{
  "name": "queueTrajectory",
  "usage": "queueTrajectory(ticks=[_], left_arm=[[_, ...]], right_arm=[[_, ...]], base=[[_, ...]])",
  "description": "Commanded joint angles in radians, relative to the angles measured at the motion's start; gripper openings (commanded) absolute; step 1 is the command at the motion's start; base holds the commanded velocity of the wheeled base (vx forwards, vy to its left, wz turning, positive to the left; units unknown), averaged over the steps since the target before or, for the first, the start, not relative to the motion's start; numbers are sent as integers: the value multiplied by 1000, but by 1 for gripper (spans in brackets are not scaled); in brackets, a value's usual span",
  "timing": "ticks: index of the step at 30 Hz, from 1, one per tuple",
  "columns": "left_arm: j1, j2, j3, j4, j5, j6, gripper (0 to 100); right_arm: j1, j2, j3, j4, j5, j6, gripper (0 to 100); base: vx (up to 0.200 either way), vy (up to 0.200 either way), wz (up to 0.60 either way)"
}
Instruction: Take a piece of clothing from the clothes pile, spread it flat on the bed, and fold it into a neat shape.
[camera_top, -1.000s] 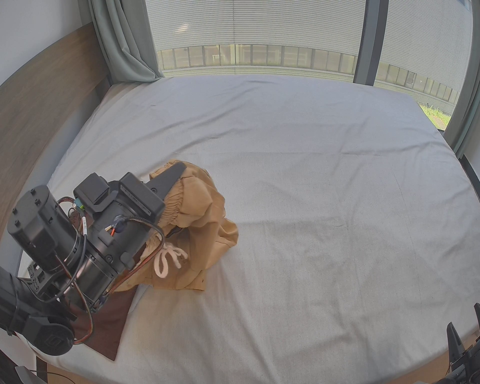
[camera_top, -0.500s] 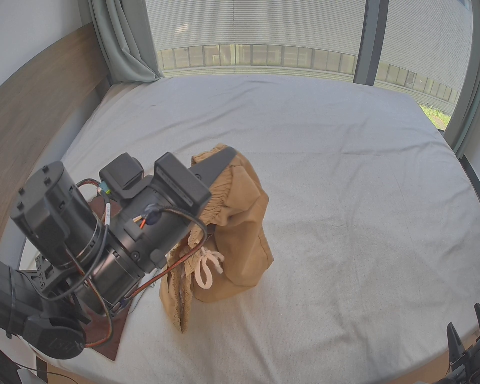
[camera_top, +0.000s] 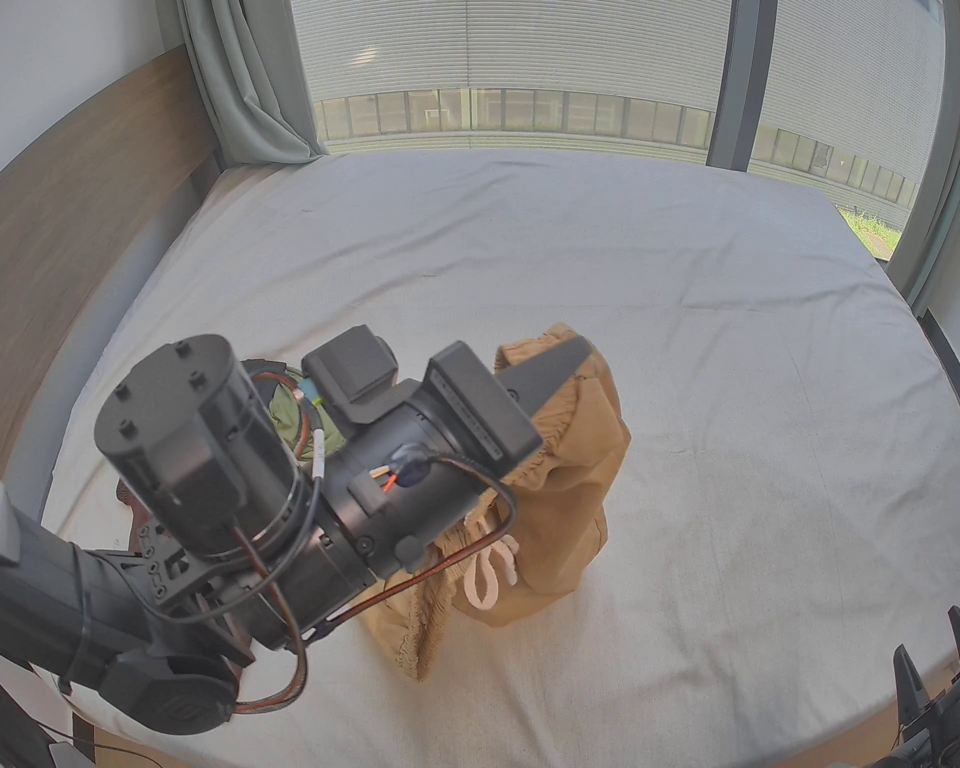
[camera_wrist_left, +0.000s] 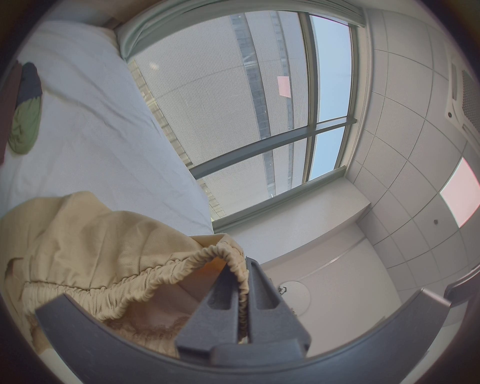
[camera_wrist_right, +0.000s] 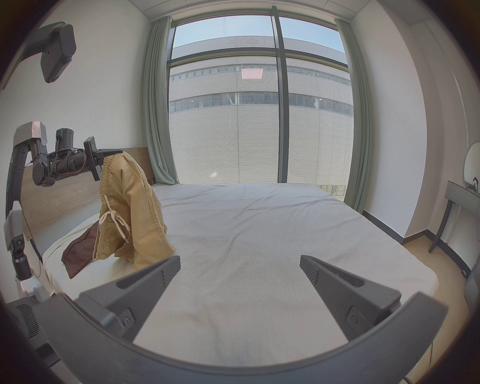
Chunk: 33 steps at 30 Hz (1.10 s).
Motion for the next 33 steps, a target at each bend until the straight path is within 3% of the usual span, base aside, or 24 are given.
queueTrajectory(ticks=[1,15,23,33], left_arm=[[-8,77,-47,-1,-32,-38,0],[-41,262,-146,-7,-51,-52,0],[-100,295,-225,-9,-110,-61,0],[-151,189,-418,27,-110,-208,0]], right_arm=[[0,-16,18,0,0,-1,100],[-1,-16,18,0,0,-3,100],[-1,-16,18,0,0,-3,100],[0,-16,18,0,0,-3,100]], base=[[0,0,0],[0,0,0],[0,0,0],[0,0,0]])
